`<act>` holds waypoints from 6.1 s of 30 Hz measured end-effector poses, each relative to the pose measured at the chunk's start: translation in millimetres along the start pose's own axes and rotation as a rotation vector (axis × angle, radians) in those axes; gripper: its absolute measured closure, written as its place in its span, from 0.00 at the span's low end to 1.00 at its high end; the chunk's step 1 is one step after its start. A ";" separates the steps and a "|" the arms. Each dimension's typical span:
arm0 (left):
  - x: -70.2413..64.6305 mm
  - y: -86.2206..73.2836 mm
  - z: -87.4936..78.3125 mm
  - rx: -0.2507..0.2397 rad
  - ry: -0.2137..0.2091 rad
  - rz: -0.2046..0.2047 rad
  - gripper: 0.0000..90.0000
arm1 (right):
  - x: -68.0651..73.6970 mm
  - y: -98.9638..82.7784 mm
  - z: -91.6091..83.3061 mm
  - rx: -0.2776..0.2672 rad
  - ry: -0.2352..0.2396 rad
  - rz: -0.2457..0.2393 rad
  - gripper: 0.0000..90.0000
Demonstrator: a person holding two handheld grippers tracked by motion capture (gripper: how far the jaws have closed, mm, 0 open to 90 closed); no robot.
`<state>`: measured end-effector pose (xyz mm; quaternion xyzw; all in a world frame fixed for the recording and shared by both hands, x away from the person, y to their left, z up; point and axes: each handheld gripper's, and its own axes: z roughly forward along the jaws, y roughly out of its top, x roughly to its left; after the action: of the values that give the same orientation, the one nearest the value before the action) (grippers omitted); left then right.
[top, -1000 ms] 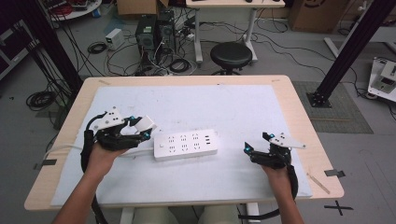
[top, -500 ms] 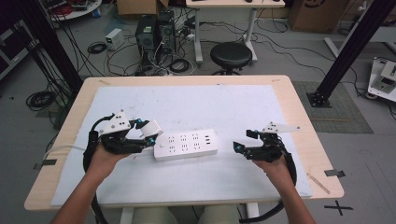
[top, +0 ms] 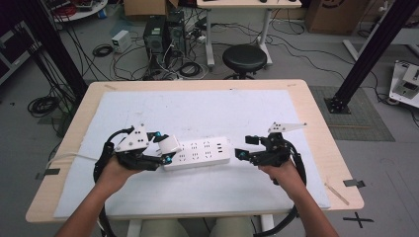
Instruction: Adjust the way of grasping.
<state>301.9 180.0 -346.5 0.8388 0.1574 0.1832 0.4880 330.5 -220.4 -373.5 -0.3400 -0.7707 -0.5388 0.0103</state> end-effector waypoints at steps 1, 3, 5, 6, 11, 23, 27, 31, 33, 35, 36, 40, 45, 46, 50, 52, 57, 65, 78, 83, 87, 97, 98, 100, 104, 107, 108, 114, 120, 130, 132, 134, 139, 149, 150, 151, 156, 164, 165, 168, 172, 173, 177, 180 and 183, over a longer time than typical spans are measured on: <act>-0.1 -0.3 0.7 0.010 -0.003 0.011 0.47 | 0.4 -0.7 0.6 0.009 -0.007 -0.002 0.17; -3.1 -2.1 4.8 0.012 -0.011 0.009 0.47 | 0.6 -1.9 0.9 0.010 -0.009 0.001 0.17; -6.0 -3.6 8.6 0.020 -0.017 0.017 0.47 | 1.1 -3.8 1.5 0.007 -0.005 0.001 0.17; -7.9 -4.4 10.8 0.021 -0.023 0.018 0.47 | 1.7 -5.2 2.4 0.012 -0.002 0.001 0.17; -17.6 -5.7 22.4 0.050 -0.044 0.071 0.47 | 3.6 -11.7 8.0 0.034 0.015 0.013 0.17; -43.7 -2.2 43.1 0.075 -0.041 0.223 0.47 | 10.9 -25.8 18.4 0.060 0.068 0.052 0.17; -49.1 -0.6 47.8 0.076 -0.045 0.248 0.47 | 13.3 -27.3 21.3 0.065 0.086 0.062 0.17; -52.6 -0.2 50.4 0.078 -0.036 0.274 0.47 | 16.9 -28.5 24.6 0.082 0.111 0.082 0.17; -54.8 -0.2 51.5 0.083 -0.029 0.296 0.47 | 18.6 -29.0 26.8 0.088 0.124 0.087 0.17; -57.8 -0.4 52.6 0.090 -0.021 0.320 0.47 | 19.7 -29.3 28.9 0.093 0.138 0.099 0.17; -59.1 -0.4 52.9 0.095 -0.015 0.334 0.47 | 20.1 -29.3 29.9 0.097 0.142 0.107 0.17; -62.7 -0.6 53.7 0.100 -0.005 0.370 0.47 | 20.6 -29.4 34.0 0.103 0.167 0.129 0.17; -65.6 0.1 54.9 0.099 0.000 0.396 0.47 | 21.6 -29.1 37.5 0.112 0.189 0.151 0.17; -66.2 0.1 55.4 0.094 0.002 0.396 0.47 | 21.8 -29.0 37.8 0.115 0.192 0.155 0.18; -68.6 0.9 57.4 0.092 0.002 0.412 0.47 | 22.5 -28.7 39.9 0.121 0.205 0.173 0.18; -69.7 1.1 58.9 0.092 0.003 0.422 0.47 | 22.6 -28.7 41.0 0.122 0.213 0.178 0.18; -72.2 2.1 62.5 0.090 0.002 0.437 0.47 | 23.5 -27.7 46.4 0.141 0.241 0.209 0.18; -75.3 3.9 66.0 0.087 -0.001 0.449 0.47 | 23.8 -26.1 56.1 0.148 0.287 0.239 0.17; -80.9 7.7 70.5 0.074 -0.007 0.467 0.47 | 23.8 -24.1 69.2 0.158 0.318 0.280 0.18; -82.7 9.2 71.6 0.063 -0.008 0.469 0.47 | 25.0 -24.0 73.6 0.173 0.329 0.282 0.24; -83.7 9.9 71.8 0.059 -0.008 0.472 0.47 | 23.5 -23.6 75.6 0.167 0.364 0.289 0.32; -85.0 11.2 71.1 0.052 -0.006 0.477 0.47 | 22.5 -24.0 77.0 0.168 0.397 0.271 0.50; -85.6 10.9 71.5 0.043 -0.007 0.468 0.47 | 22.8 -24.0 77.2 0.169 0.398 0.270 0.52; -85.5 11.5 71.0 0.045 -0.007 0.475 0.47 | 23.4 -24.0 77.2 0.170 0.395 0.269 0.55; -85.6 11.6 70.8 0.048 -0.003 0.480 0.47 | 23.1 -24.8 77.8 0.161 0.408 0.267 0.60; -86.1 11.2 70.8 0.042 0.001 0.477 0.47 | 23.1 -24.8 77.9 0.156 0.419 0.268 0.65; -86.2 11.1 70.8 0.044 0.001 0.479 0.47 | 22.9 -24.7 77.6 0.156 0.425 0.279 0.68; -86.8 9.7 73.5 0.057 0.007 0.491 0.47 | 21.7 -24.9 77.9 0.182 0.417 0.324 0.70; -76.5 8.3 73.9 0.052 -0.016 0.372 0.38 | 20.2 -24.2 74.5 0.156 0.364 0.282 0.71; -49.8 -12.2 59.4 -0.019 -0.033 0.110 0.30 | 6.4 -19.7 48.6 0.132 0.233 0.244 0.71; -43.9 -16.1 55.2 -0.034 -0.031 0.066 0.28 | 6.7 -18.6 46.8 0.141 0.218 0.233 0.71; -39.3 -19.0 50.3 -0.049 -0.017 0.036 0.26 | 7.7 -16.4 43.9 0.155 0.181 0.207 0.71; -30.5 -27.1 39.8 -0.091 0.004 -0.038 0.26 | 5.7 -14.3 35.7 0.178 0.142 0.171 0.71; -14.2 -44.9 12.6 -0.163 0.096 -0.142 0.26 | 1.9 -12.8 20.1 0.209 0.072 0.125 0.71; -12.6 -46.5 9.7 -0.166 0.106 -0.153 0.26 | 2.4 -12.1 18.6 0.212 0.067 0.121 0.71; -11.4 -48.1 6.6 -0.169 0.115 -0.161 0.26 | 2.8 -11.3 17.1 0.219 0.063 0.113 0.71; -6.9 -54.7 -5.7 -0.180 0.159 -0.162 0.26 | 2.8 -8.2 11.9 0.241 0.039 0.085 0.71; -2.7 -62.8 -15.6 -0.197 0.194 -0.175 0.26 | 2.2 -6.4 2.1 0.273 0.007 0.054 0.71; -2.3 -63.5 -16.2 -0.197 0.194 -0.178 0.26 | 2.3 -5.3 0.9 0.277 0.005 0.042 0.71; -1.8 -65.1 -18.8 -0.195 0.196 -0.179 0.26 | 3.0 -2.1 -1.8 0.284 -0.016 0.023 0.71; -3.2 -67.4 -24.0 -0.197 0.207 -0.182 0.26 | 3.1 -0.9 -4.3 0.281 -0.021 0.032 0.71; -4.1 -68.4 -25.2 -0.200 0.208 -0.186 0.26 | 2.1 -0.8 -3.7 0.282 -0.019 0.027 0.71; -3.0 -71.6 -29.7 -0.196 0.220 -0.191 0.26 | 0.3 0.2 0.6 0.294 -0.020 0.024 0.71; -3.3 -71.5 -31.6 -0.207 0.230 -0.202 0.26 | 1.1 0.2 -0.1 0.294 -0.025 0.027 0.71; -4.6 -69.7 -32.1 -0.207 0.229 -0.195 0.26 | 0.1 0.9 -4.3 0.289 -0.029 0.021 0.71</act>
<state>277.1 235.4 -393.7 0.7385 0.2728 0.2447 0.5660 329.4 -223.7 -370.9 -0.3508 -0.8366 -0.4173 0.0537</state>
